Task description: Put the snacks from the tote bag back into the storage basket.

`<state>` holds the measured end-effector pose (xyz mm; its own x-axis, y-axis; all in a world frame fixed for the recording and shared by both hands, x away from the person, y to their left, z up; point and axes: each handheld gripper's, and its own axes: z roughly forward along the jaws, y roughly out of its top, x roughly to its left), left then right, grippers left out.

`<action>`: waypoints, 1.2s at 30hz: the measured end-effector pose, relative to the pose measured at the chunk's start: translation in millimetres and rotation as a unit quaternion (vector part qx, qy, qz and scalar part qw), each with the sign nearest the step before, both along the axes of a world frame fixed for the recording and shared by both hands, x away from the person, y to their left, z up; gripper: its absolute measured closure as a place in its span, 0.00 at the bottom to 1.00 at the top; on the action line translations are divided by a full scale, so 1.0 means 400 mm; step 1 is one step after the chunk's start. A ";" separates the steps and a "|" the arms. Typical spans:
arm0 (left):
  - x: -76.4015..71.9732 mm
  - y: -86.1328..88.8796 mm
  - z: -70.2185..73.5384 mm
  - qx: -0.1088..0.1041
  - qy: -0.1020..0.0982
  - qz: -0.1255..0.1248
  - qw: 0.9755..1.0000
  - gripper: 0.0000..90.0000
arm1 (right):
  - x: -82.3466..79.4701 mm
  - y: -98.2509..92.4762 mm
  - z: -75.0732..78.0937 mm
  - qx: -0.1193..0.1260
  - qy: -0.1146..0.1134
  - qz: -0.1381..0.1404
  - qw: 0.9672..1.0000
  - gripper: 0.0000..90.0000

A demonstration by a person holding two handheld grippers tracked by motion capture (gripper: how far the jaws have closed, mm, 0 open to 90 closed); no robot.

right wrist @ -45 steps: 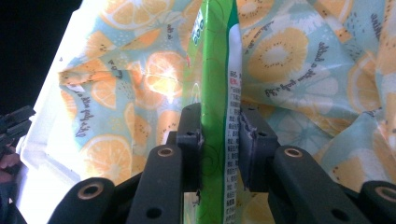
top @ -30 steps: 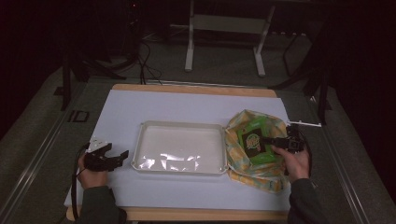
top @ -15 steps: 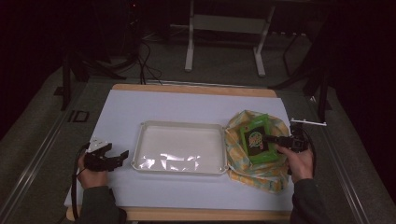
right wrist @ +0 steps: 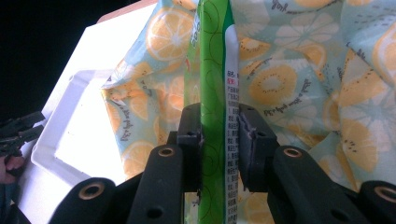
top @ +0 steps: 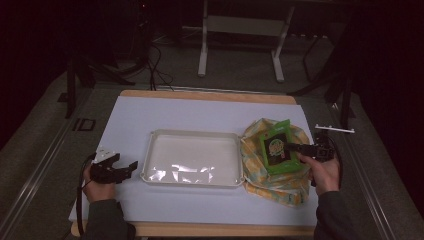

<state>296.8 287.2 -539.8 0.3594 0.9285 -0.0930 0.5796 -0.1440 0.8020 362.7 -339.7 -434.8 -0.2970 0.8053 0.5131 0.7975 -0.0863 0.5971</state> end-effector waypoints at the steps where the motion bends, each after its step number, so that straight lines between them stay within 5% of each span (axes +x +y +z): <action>1: 0.000 0.000 0.000 0.000 0.000 0.000 1.000 0.23 | 0.000 0.000 0.002 -0.001 -0.001 0.000 1.000 0.81; 36: 0.000 0.000 0.000 0.001 -0.001 0.001 1.000 0.23 | -0.009 0.001 0.070 0.005 -0.019 0.014 1.000 0.81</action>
<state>296.6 287.1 -539.8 0.3581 0.9292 -0.0911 0.5784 -0.1442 0.8029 359.0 -339.3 -406.9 -0.3395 0.7908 0.5094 0.7761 -0.0705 0.6267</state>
